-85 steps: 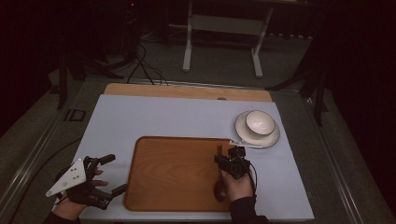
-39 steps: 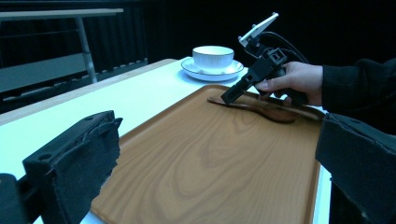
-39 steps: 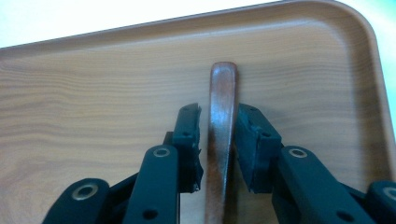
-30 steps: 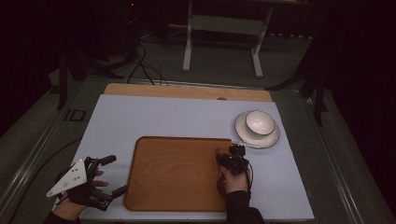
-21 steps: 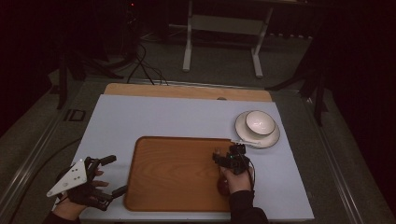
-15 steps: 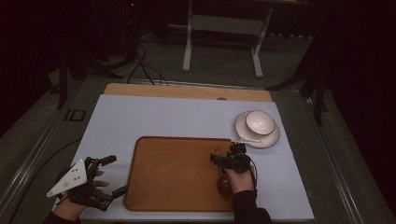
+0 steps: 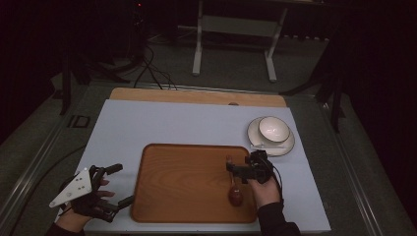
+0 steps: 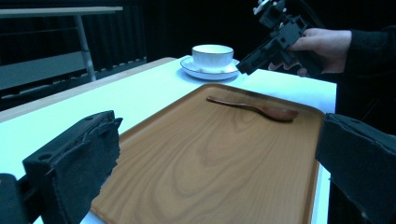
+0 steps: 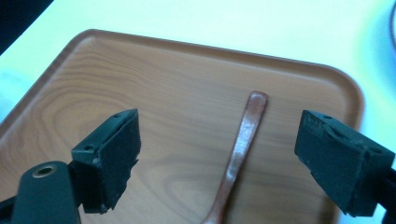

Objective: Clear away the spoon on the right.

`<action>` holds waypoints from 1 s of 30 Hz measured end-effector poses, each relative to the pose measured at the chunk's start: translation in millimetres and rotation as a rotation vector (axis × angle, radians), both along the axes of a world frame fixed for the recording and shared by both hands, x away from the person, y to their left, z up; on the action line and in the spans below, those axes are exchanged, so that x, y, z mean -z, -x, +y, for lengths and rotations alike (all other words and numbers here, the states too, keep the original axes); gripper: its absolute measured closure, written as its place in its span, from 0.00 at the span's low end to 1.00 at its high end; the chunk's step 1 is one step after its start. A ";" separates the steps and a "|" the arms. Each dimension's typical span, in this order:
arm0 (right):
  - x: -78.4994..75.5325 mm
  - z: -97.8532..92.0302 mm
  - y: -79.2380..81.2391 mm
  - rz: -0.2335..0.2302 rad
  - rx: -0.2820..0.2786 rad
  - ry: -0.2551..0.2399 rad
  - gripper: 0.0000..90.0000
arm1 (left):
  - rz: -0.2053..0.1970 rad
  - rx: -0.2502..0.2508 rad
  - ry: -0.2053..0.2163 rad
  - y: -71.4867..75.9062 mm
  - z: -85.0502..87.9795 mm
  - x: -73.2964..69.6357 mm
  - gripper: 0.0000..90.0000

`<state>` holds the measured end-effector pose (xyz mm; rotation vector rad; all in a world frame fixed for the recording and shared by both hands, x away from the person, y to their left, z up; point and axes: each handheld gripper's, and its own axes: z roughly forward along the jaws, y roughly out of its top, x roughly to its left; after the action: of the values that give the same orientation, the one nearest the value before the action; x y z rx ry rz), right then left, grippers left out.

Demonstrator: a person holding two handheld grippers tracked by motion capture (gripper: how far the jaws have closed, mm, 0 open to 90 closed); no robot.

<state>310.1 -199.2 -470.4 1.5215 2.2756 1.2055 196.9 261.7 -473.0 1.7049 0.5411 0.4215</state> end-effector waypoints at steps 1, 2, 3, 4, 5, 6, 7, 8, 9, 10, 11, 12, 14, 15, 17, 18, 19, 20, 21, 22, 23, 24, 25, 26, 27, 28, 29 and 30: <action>-1.4 -1.9 1.0 -0.005 0.001 0.002 0.16 | -0.001 0.000 -0.002 0.0 -0.1 0.1 0.00; -3.1 -4.3 2.3 -0.011 0.000 0.001 0.16 | 0.000 0.001 0.000 0.0 -0.2 0.2 0.00; -4.0 -5.7 3.2 -0.017 0.000 -0.003 0.16 | 0.001 0.001 -0.002 -0.1 -0.2 0.2 0.00; -5.2 -7.4 4.4 -0.020 -0.002 -0.002 0.15 | 0.000 0.000 -0.002 -0.1 -0.3 0.2 0.00; -6.2 -8.8 5.3 -0.026 -0.011 -0.005 0.15 | 0.000 0.000 -0.003 -0.1 -0.3 0.3 0.00; -7.0 -10.0 6.3 -0.032 -0.021 -0.007 0.15 | 0.001 0.000 -0.002 -0.1 -0.3 0.3 0.00; -7.8 -11.2 7.7 -0.035 -0.029 0.001 0.14 | 0.001 0.000 -0.003 -0.1 -0.3 0.3 0.00; -8.5 -12.3 9.4 -0.041 -0.034 0.003 0.14 | 0.001 0.000 -0.004 -0.1 -0.4 0.4 0.00; -9.1 -13.9 11.2 -0.045 -0.041 0.003 0.14 | 0.001 0.001 -0.004 -0.1 -0.4 0.5 0.00; -9.7 -15.5 13.2 -0.049 -0.042 0.005 0.14 | 0.001 0.000 -0.005 -0.2 -0.5 0.5 0.00; -10.0 -17.3 15.2 -0.055 -0.044 0.010 0.14 | 0.002 0.000 -0.005 -0.2 -0.5 0.6 0.00; -10.5 -19.4 17.3 -0.058 -0.047 0.006 0.14 | 0.001 0.000 -0.006 -0.3 -0.6 0.6 0.00; -10.8 -23.1 21.7 -0.069 -0.049 0.005 0.15 | 0.000 0.001 -0.006 -0.2 -0.8 0.5 0.00; -10.6 -24.8 23.9 -0.078 -0.051 0.004 0.15 | 0.001 0.001 -0.007 -0.2 -0.9 0.5 0.00; -9.9 -28.0 28.9 -0.093 -0.061 -0.005 0.15 | 0.000 0.001 -0.008 -0.1 -1.1 0.4 0.00; -9.6 -28.9 30.7 -0.100 -0.062 0.001 0.15 | 0.000 0.001 -0.007 0.0 -1.2 0.3 0.00; -9.0 -30.2 32.8 -0.114 -0.070 -0.001 0.15 | -0.001 0.001 -0.008 0.0 -1.3 0.3 0.00; -8.3 -31.2 34.8 -0.123 -0.075 -0.008 0.15 | -0.001 0.000 -0.009 0.1 -1.3 0.3 0.00; -7.5 -31.9 36.7 -0.127 -0.073 -0.002 0.15 | -0.001 0.001 -0.009 0.0 -1.4 0.4 0.00; -6.5 -32.5 38.1 -0.130 -0.071 0.009 0.15 | 0.000 0.002 -0.009 0.0 -1.4 0.4 0.00; -5.4 -33.0 39.6 -0.131 -0.073 0.009 0.15 | 0.000 0.003 -0.010 -0.1 -1.3 0.4 0.00; -3.9 -33.8 40.6 -0.136 -0.078 0.003 0.15 | 0.000 0.003 -0.011 -0.1 -1.2 0.5 0.00; -2.3 -34.3 41.5 -0.135 -0.078 0.006 0.15 | 0.000 0.002 -0.010 -0.1 -1.1 0.5 0.00; -0.5 -34.6 42.0 -0.135 -0.075 0.015 0.15 | 0.001 0.003 -0.009 -0.1 -1.1 0.7 0.00; 1.3 -35.0 42.4 -0.138 -0.071 0.020 0.15 | 0.001 0.003 -0.010 -0.3 -1.0 0.8 0.00; 2.9 -35.8 42.5 -0.144 -0.070 0.020 0.15 | 0.001 0.003 -0.011 -0.4 -1.0 1.0 0.00; 4.2 -36.3 42.7 -0.146 -0.070 0.018 0.15 | 0.001 0.005 -0.011 -0.5 -1.0 1.1 0.00; 5.0 -36.6 42.8 -0.152 -0.068 0.022 0.15 | 0.002 0.006 -0.012 -0.5 -1.1 1.2 0.00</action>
<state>267.3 -235.9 -475.4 1.3067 2.2496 1.2626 197.3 260.5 -474.2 1.7186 0.5351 0.4196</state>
